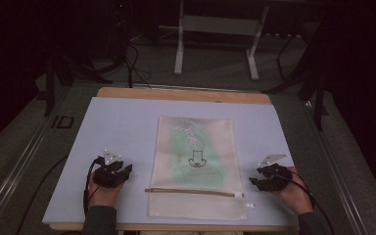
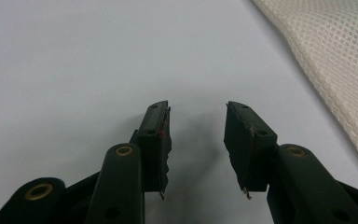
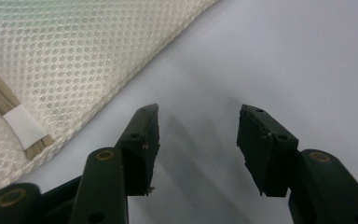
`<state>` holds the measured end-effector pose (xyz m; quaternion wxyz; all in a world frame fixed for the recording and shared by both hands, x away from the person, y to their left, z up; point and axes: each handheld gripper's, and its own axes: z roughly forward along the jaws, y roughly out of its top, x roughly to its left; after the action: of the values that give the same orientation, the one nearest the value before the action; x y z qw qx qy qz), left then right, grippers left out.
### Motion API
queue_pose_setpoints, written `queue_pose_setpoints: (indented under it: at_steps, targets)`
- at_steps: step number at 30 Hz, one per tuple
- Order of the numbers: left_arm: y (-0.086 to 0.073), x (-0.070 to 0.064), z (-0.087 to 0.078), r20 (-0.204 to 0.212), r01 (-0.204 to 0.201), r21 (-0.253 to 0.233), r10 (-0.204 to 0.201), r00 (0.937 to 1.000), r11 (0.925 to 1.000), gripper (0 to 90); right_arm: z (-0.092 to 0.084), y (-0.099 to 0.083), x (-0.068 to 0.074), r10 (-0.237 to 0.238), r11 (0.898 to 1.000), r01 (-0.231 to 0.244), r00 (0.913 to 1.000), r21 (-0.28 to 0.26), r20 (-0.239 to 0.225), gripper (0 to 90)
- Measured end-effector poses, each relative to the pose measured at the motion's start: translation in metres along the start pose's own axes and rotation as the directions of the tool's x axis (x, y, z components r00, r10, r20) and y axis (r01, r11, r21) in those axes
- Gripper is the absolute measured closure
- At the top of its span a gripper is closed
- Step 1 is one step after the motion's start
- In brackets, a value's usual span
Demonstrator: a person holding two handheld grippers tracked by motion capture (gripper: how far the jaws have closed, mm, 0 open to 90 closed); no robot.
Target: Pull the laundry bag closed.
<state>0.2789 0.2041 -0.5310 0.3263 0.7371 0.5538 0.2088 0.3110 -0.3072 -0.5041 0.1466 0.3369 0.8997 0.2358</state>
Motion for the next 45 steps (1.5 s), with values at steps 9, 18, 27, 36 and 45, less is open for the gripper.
queue_pose_setpoints:
  at_steps: [9, 18, 27, 36, 45]
  targets:
    - [0.0, 0.0, -0.001, 0.001, -0.001, 0.004, 0.001, 1.0, 1.0, 60.0, 0.001, 0.001, 0.002, -0.006, 1.0, 0.006, 0.9995, 0.012, -0.032, 47.6]
    - [-0.001, 0.001, -0.003, 0.01, -0.004, -0.014, 0.004, 0.9999, 0.9999, 60.3, 0.0, 0.009, 0.009, -0.05, 0.998, 0.052, 0.997, 0.029, -0.059, 47.6]
    - [-0.001, 0.001, -0.004, 0.016, 0.002, -0.024, -0.001, 0.9999, 0.9997, 60.4, 0.001, 0.018, 0.017, -0.099, 0.994, 0.103, 0.9919, 0.046, -0.08, 47.2]
    - [0.0, 0.002, -0.004, 0.018, 0.0, -0.023, 0.0, 0.9998, 0.9997, 60.5, 0.001, 0.029, 0.026, -0.153, 0.985, 0.16, 0.9833, 0.058, -0.098, 47.1]
    - [0.0, 0.001, -0.003, 0.021, -0.004, -0.022, 0.005, 0.9998, 0.9998, 60.5, 0.003, 0.04, 0.034, -0.183, 0.979, 0.192, 0.9757, 0.062, -0.12, 46.7]
